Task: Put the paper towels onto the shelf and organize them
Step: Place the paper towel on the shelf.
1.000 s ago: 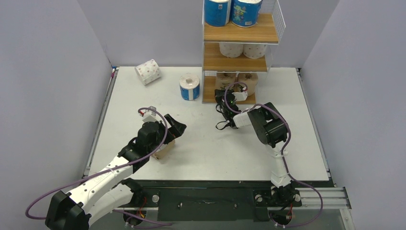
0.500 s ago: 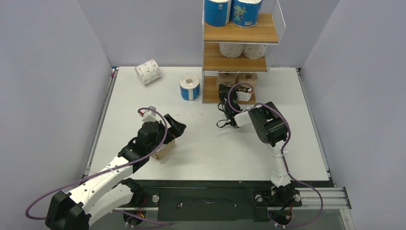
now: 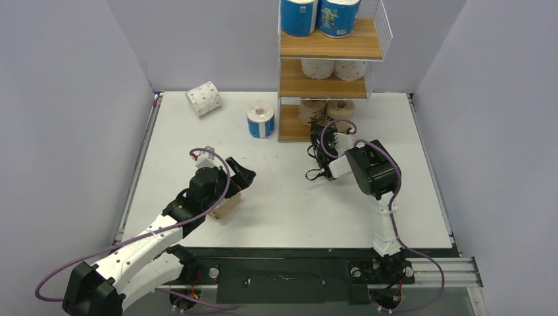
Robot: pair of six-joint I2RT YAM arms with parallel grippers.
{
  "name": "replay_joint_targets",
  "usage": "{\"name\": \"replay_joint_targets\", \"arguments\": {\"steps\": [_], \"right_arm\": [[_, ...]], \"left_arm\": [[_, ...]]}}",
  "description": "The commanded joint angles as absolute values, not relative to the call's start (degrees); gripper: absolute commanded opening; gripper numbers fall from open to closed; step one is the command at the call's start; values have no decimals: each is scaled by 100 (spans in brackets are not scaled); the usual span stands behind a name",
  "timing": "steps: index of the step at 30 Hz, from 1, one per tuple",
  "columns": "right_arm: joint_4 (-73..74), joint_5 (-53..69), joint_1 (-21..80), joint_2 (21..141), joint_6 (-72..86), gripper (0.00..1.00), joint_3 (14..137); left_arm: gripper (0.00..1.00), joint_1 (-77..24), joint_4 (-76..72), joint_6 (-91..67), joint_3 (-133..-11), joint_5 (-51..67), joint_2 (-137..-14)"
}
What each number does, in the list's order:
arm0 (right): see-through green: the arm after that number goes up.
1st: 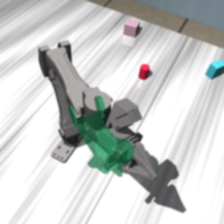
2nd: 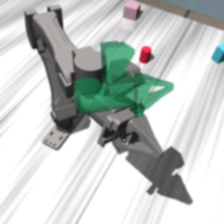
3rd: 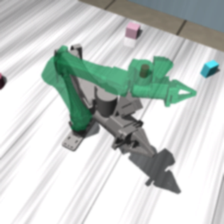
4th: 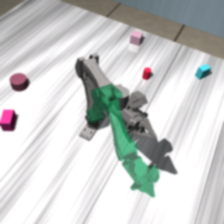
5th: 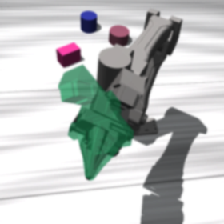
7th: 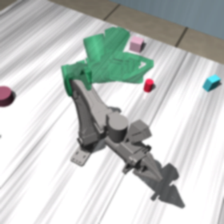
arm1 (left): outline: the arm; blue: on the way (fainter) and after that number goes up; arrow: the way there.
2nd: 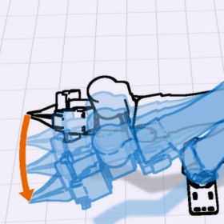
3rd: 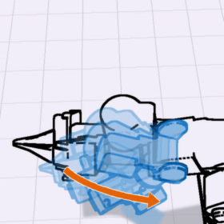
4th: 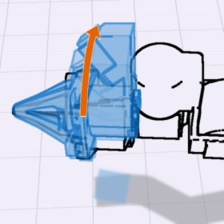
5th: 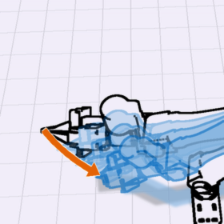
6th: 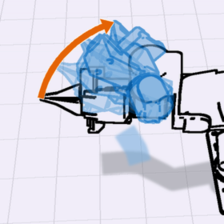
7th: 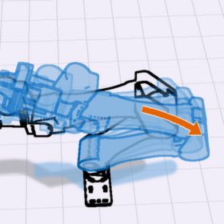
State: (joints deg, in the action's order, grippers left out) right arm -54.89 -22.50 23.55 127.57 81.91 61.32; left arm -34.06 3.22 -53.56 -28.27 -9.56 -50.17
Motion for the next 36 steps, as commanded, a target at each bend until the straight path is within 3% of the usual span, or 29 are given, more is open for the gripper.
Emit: {"name": "replay_joint_targets", "arguments": {"steps": [1, 8, 15, 36], "right_arm": [[-6092, -2001, 2271, 12363, 7798, 0, 5976], [-6002, -1829, 2258, 11514, 7308, 0, 5111], [-5726, -2550, 2045, 10877, 7255, 0, 4450], [-4772, -3088, 1829, 11535, 7326, 0, 5663]], "left_arm": [[96, -3380, 130, -5333, -2839, -924, -4940], [96, -3391, 108, -5372, -2769, -938, -4856], [96, -3401, 88, -5431, -2750, -859, -4912], [96, -3378, 148, -5353, -2698, -1005, -4715]]}}
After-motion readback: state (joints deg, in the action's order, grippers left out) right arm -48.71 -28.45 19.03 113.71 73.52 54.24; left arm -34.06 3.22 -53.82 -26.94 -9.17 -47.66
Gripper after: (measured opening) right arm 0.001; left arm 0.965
